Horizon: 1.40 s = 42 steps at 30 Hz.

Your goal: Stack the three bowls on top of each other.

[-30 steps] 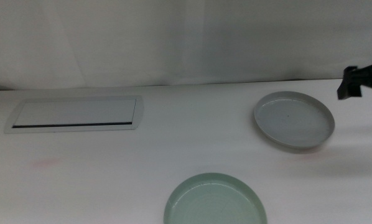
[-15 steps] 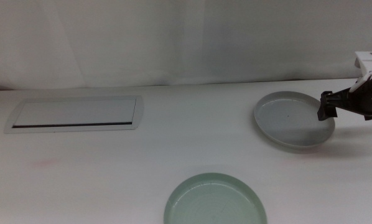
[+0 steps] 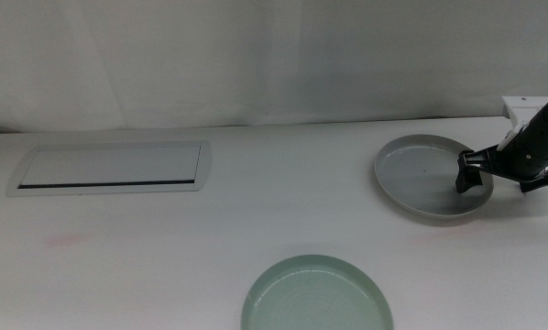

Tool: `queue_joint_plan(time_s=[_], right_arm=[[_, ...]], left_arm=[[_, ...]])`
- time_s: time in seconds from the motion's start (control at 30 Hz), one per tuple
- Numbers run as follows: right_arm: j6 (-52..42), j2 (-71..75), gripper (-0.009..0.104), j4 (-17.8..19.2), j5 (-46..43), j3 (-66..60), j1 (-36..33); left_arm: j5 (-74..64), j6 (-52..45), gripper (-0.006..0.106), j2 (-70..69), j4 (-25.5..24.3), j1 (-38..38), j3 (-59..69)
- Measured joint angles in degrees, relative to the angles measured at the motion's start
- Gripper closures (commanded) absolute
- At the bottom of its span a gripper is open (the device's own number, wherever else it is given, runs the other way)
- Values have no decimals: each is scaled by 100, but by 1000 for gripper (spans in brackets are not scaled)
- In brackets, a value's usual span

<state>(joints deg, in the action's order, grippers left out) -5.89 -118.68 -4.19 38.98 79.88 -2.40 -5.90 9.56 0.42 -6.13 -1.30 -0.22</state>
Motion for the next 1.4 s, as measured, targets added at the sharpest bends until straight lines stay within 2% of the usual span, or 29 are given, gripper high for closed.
queue_joint_plan(time_s=[0.13, 0.2, 0.27, 0.37, 0.4, 0.5, 0.87, 0.93, 1.03, 1.07, 1.2, 1.4], right_arm=[[0, -110, 0, 14, 173, 163, 0], [0, -118, 13, 27, 187, 184, 0], [0, -122, 40, 39, 191, 184, 0], [0, -122, 91, -20, 220, 184, 0], [11, -122, 98, -46, 227, 184, -13], [52, -122, 98, -158, 200, 207, -13], [-52, 678, 98, -146, 318, 244, -13], [-209, 1124, 98, -292, 444, 244, -13], [-665, 1844, 98, -856, 809, 219, -13], [-726, 2027, 98, -933, 844, 155, -27], [-816, 2704, 98, -1108, 978, -346, -225], [-824, 3584, 98, -1282, 1033, -1370, -941]], left_arm=[[0, 0, 102, 0, 0, 0, 0], [0, 0, 102, 0, 0, 0, 0], [0, 0, 102, 0, 0, 0, 0], [0, 0, 102, 0, 0, 0, 0], [0, 0, 102, 0, 0, 0, 0], [0, 0, 103, 0, 0, 0, 0], [0, 0, 103, 0, 0, 0, 0], [0, 0, 103, 0, 0, 0, 0], [0, 0, 103, 0, 0, 0, 0], [0, 0, 103, 0, 0, 0, 0], [0, 0, 103, 0, 0, 0, 0], [0, 0, 103, 0, 0, 0, 0]])
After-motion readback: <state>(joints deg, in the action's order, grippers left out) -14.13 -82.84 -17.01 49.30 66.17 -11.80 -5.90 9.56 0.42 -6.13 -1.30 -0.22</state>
